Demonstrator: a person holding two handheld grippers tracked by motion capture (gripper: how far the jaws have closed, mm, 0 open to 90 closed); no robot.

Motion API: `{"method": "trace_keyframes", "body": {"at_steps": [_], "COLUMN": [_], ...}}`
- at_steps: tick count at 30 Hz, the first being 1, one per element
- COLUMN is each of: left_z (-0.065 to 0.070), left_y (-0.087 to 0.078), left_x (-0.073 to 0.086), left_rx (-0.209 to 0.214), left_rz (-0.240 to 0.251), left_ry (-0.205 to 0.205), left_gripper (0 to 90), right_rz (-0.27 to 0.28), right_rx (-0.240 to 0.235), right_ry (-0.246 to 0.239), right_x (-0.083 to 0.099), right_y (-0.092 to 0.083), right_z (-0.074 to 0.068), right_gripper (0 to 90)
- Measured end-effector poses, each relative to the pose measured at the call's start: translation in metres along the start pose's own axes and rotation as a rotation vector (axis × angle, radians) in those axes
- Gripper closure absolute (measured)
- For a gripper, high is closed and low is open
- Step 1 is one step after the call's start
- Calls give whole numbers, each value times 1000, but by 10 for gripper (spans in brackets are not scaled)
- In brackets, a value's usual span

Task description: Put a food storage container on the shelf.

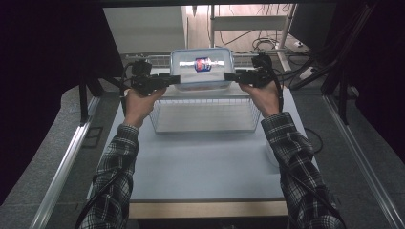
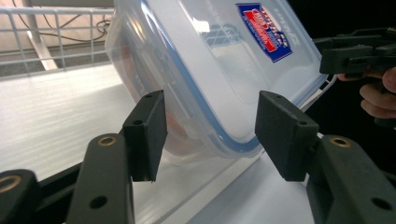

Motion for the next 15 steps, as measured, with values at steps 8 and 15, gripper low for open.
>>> {"method": "trace_keyframes", "body": {"at_steps": [8,15], "left_z": [0,-3], "left_y": [0,2], "left_x": [-2,-5], "left_rx": [-16,-25], "left_rz": [-14,-1], "left_ry": [18,6], "left_gripper": [438,436], "right_rz": [4,11], "right_rx": [-34,30], "right_ry": [40,3], "right_x": [1,-2], "right_y": [-3,-2], "right_z": [4,1], "right_gripper": [491,464]}}
Point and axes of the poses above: each handheld gripper's, and its own axes: y roughly forward along the jaws, x roughly out of its underside, z roughly to its right, the point moved 4 cm from there along y, roughly forward along the jaws, and after that the axes turned 7 degrees about -x, right-handed, at the moved point
